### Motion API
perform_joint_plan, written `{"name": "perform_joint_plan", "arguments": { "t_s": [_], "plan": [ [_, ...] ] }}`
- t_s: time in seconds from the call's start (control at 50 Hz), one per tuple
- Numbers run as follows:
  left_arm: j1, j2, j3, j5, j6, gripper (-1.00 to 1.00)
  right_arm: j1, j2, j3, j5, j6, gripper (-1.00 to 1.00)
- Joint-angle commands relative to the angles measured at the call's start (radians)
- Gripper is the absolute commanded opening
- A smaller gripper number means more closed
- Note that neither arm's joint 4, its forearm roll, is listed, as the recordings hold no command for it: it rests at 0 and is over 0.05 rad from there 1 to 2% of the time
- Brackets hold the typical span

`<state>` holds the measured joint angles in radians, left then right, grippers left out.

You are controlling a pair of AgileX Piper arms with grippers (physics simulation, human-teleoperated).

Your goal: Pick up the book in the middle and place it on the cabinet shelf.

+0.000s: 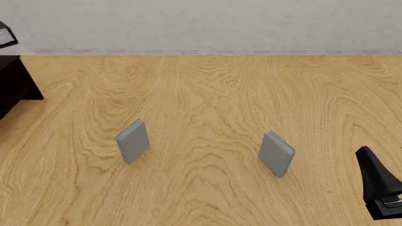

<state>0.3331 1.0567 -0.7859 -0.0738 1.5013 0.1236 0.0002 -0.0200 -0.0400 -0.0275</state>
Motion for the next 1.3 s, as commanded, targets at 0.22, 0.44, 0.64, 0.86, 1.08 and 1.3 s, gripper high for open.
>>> {"name": "perform_joint_plan", "arguments": {
  "t_s": [0.22, 0.44, 0.64, 0.86, 1.08, 1.3],
  "plan": [
    [0.166, 0.130, -0.091, -0.065, 0.003, -1.00, 0.002, 0.000, 0.006, -0.002, -0.007, 1.00],
    [0.245, 0.206, -0.120, -0.083, -0.019, -1.00, 0.001, 0.000, 0.010, -0.006, -0.013, 1.00],
    [0.313, 0.253, -0.087, -0.222, 0.014, -1.00, 0.003, 0.000, -0.002, -0.003, -0.015, 1.00],
    [0.310, 0.306, -0.060, -0.271, -0.005, -1.00, 0.003, 0.000, -0.006, 0.002, -0.019, 1.00],
    [0.252, 0.418, -0.026, -0.386, 0.005, -1.00, -0.002, 0.000, -0.011, 0.008, -0.037, 1.00],
    [0.308, 0.511, -0.088, -0.384, 0.019, -1.00, -0.011, 0.000, 0.003, -0.003, -0.034, 1.00]
  ]
}}
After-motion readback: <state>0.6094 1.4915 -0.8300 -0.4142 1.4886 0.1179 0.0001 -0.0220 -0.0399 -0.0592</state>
